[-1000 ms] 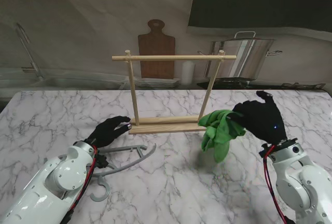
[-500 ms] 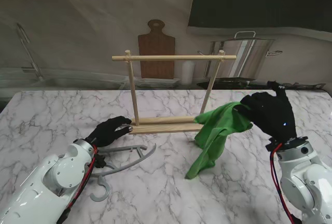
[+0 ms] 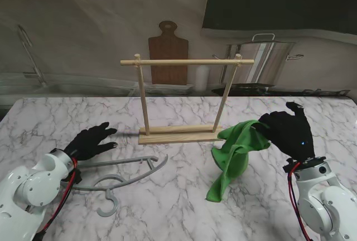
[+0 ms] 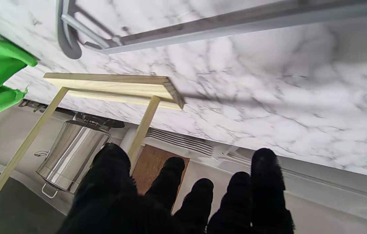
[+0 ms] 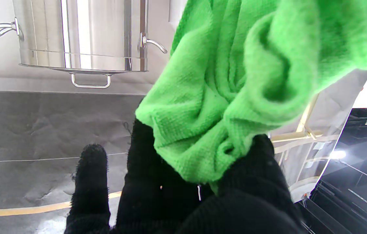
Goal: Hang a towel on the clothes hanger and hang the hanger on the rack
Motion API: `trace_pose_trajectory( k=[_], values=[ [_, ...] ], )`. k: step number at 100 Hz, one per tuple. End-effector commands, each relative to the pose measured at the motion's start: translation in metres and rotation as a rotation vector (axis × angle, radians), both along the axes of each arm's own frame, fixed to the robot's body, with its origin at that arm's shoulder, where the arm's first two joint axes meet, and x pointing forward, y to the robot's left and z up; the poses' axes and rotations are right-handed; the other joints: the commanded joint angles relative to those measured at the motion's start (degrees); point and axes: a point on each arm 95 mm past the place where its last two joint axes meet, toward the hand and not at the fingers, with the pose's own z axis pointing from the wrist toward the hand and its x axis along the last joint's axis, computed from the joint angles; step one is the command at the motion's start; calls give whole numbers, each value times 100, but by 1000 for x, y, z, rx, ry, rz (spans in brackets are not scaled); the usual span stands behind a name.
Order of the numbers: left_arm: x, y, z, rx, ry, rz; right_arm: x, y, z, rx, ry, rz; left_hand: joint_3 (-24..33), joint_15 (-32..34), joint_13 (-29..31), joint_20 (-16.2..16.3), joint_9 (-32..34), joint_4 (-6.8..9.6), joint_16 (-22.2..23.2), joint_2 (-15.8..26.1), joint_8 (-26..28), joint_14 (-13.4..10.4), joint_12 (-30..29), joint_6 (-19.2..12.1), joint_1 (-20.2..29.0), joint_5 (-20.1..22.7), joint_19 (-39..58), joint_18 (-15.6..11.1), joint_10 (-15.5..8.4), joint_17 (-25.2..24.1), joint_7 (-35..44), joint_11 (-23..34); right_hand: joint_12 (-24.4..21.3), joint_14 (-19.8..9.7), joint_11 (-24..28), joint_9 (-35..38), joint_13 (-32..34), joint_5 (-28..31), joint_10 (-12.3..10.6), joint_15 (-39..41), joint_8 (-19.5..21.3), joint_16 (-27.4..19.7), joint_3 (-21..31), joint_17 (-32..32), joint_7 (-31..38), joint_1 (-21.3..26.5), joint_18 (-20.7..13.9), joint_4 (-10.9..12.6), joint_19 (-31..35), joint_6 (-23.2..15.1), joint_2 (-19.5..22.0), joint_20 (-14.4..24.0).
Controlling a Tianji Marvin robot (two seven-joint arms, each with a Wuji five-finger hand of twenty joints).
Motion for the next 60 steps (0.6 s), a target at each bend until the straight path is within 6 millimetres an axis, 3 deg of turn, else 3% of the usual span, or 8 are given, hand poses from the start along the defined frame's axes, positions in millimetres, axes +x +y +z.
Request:
trace_pose_trajectory(
  k=[1,15,27,37,42,60],
  values=[
    [-7,10,-4,38,20,-10,-1,-1,1,4,-7,-8,-10,-36,-141,-137,-274,9,-140,319,-109,-152,-72,-46,60,-187,-6364,-100,-74,-5,-51,-101,14,-194,-23,101,181,276,145,-81,-13,68,249,-34,36,425,140,224,88,-188,247,110],
    [-17,26,-6,79,17,13,-1,-2,4,3,-8,-17,-10,-69,-111,-141,-320,13,-215,232,-128,-327,-141,-180,-10,-212,-6557,-63,-210,139,-53,-136,15,-185,-44,111,179,290,160,-93,-16,73,251,-59,10,438,149,223,96,-172,242,123],
    [-25,36,-5,130,23,2,-1,-2,5,-1,-9,-24,-8,-166,-264,-73,-779,19,-457,-17,-394,-610,-513,-209,-407,-519,-6924,-258,-364,244,-297,-220,16,-183,-57,115,178,293,160,-101,-9,76,250,-63,1,439,149,223,95,-171,243,127],
    [-31,45,-3,185,47,-24,-2,-2,5,0,-11,-27,-32,-257,-678,-33,-1043,-3,-649,-318,-658,-688,-571,49,-1343,-940,-7113,-512,-248,58,-464,-240,19,-179,-64,113,175,286,160,-108,-9,77,248,-72,-13,442,162,221,86,-176,236,127],
    [-33,48,-3,204,47,-31,-2,-1,4,3,-8,-29,-31,-266,-805,-54,-1046,-9,-685,-474,-755,-713,-573,136,-1576,-1153,-7173,-638,-216,-17,-515,-240,18,-181,-73,103,166,284,159,-114,-9,76,246,-82,-19,441,159,219,81,-177,235,126],
    [-43,56,-7,276,40,-52,-4,0,0,8,-1,-35,12,-391,-952,-265,-1048,-7,-805,-960,-1051,-775,-574,333,-1851,-1466,-7407,-894,-178,-174,-591,-241,23,-180,-88,108,171,296,158,-126,-17,80,244,-123,-50,441,183,217,49,-195,225,117]
  ],
)
